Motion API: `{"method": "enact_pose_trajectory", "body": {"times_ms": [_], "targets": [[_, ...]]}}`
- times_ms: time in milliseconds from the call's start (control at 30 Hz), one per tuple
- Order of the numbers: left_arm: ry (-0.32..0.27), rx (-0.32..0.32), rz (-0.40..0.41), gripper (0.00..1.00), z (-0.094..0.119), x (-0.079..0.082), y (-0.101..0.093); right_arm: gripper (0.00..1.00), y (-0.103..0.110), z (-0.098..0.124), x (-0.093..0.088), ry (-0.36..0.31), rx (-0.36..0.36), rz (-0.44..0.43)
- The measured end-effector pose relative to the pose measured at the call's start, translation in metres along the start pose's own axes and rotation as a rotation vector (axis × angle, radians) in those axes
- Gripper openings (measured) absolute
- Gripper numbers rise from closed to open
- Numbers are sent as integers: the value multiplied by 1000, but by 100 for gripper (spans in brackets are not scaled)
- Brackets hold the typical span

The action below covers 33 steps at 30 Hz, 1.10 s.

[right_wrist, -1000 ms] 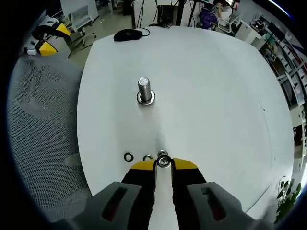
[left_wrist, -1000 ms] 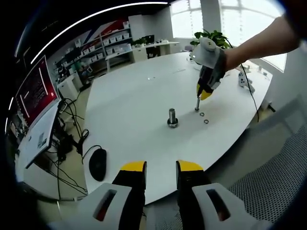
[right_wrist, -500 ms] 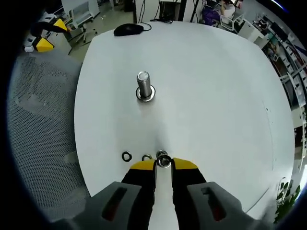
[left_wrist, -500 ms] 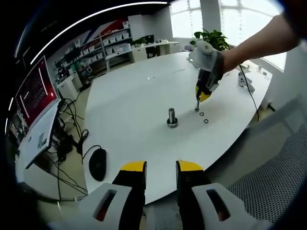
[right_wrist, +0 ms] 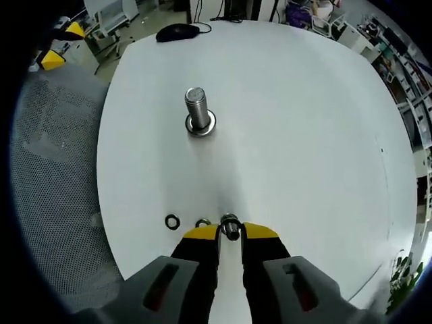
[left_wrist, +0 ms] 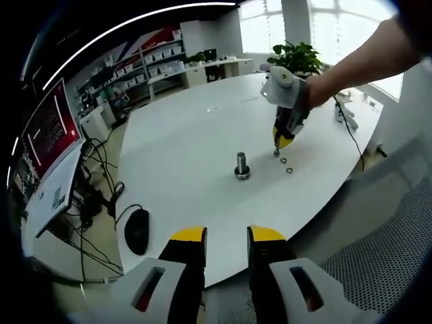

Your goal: Place the washer onto the threaded stud by aligning its center hole with the stud, sliding it down to the base, and recovering from edge contact or off-axis alignment until the washer reaches the visible bottom stop.

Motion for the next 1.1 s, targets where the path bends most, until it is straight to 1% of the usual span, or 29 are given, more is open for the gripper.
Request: {"method": "enact_pose_trajectory", "body": {"times_ms": [500, 533, 567, 633, 700, 733, 767, 900, 1100], "targets": [[8, -1, -2, 21, 0, -1, -1, 14, -3, -13, 1, 17, 17, -7], [4, 1, -5, 20, 0, 0, -1, 14, -4, -14, 0, 17, 18, -9], [-16, 3, -11, 18, 2, 2, -1, 14, -4, -15, 0, 18, 19, -9], [-25, 4, -4, 17, 3, 3, 0, 14, -4, -17, -1, 20, 21, -9], [-7, -5, 4, 18, 1, 0, 0, 14, -4, -19, -1, 22, 22, -11], [18, -6, -2, 19, -1, -2, -1, 14, -4, -19, -2, 23, 24, -15], [25, -6, -9, 19, -2, -2, -2, 14, -4, -19, -2, 24, 25, -16], [9, -8, -2, 19, 0, -1, -1, 14, -7, -19, -1, 16, 23, -26], [18, -9, -1, 19, -1, -2, -2, 15, -7, -19, -2, 11, 28, -31]]}}
Point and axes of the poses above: the point that each gripper's makers call its tool centre point, and the gripper's own axes: z roughly backward along the fingers, y roughly to its left, x roughly out of its top, the point moved 9 cm from there along z, roughly backward along the fingers, and after that the axes turned 8 degrees about z, right-handed, at the moved point
